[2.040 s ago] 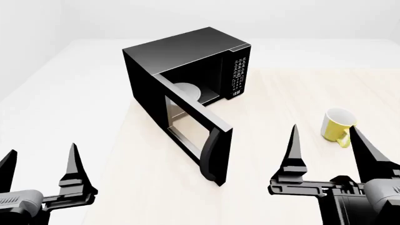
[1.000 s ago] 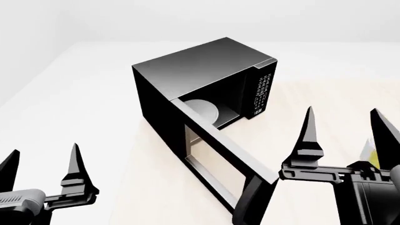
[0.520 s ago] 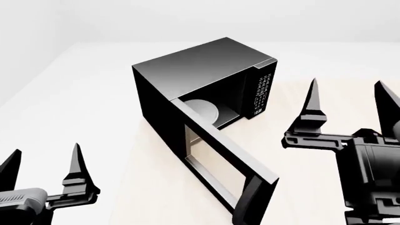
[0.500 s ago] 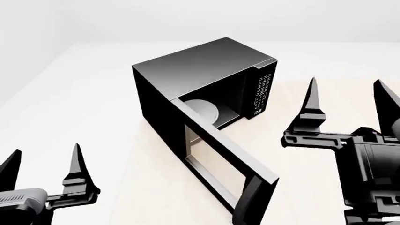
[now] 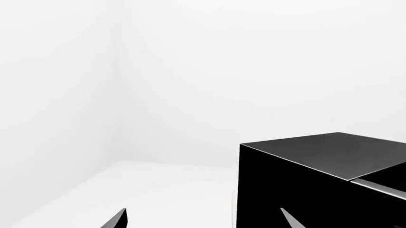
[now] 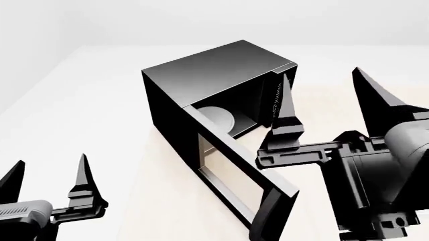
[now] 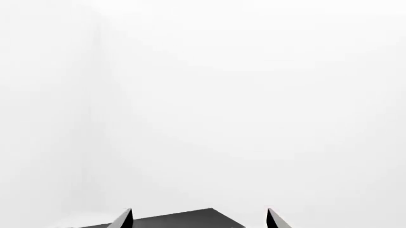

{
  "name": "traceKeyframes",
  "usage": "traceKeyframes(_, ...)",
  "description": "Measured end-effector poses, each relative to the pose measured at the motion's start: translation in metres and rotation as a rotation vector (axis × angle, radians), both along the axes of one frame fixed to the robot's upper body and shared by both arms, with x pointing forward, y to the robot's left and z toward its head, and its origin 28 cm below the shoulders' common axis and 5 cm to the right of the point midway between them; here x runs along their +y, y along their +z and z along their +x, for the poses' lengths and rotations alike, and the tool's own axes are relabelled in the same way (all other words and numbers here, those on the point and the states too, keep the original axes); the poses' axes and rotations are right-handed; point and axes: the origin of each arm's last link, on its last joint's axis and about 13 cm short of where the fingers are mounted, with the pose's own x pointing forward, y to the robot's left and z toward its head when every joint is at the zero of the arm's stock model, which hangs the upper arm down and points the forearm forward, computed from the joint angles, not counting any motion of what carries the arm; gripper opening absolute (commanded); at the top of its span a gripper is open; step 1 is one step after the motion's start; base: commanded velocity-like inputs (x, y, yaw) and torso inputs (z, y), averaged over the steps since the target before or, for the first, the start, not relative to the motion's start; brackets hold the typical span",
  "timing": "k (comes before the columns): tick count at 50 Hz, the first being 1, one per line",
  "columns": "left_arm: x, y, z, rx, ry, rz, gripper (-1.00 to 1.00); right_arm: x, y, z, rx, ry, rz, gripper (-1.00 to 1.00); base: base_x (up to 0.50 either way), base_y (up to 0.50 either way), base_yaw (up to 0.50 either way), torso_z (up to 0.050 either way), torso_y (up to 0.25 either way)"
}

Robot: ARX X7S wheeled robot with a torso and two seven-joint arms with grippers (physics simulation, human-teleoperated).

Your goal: Close the microwave.

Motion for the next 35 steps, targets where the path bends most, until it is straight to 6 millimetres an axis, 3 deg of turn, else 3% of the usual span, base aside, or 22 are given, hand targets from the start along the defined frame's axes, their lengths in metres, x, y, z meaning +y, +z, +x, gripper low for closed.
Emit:
traceKeyframes(9, 0.002, -0.001, 0.001, 0.002, 0.009, -0.003, 1.0, 0.023, -0.002, -0.019, -0.026, 0.179, 0.005, 1.0, 0.0, 0.0, 0.0, 0.0, 0.0)
traceKeyframes(35, 0.009, 0.001, -0.002, -0.008, 0.052, -0.011, 1.0, 0.041, -0.039, -0.046, 0.097, 0.364, -0.093, 1.0, 0.0, 0.0, 0.0, 0.0, 0.0)
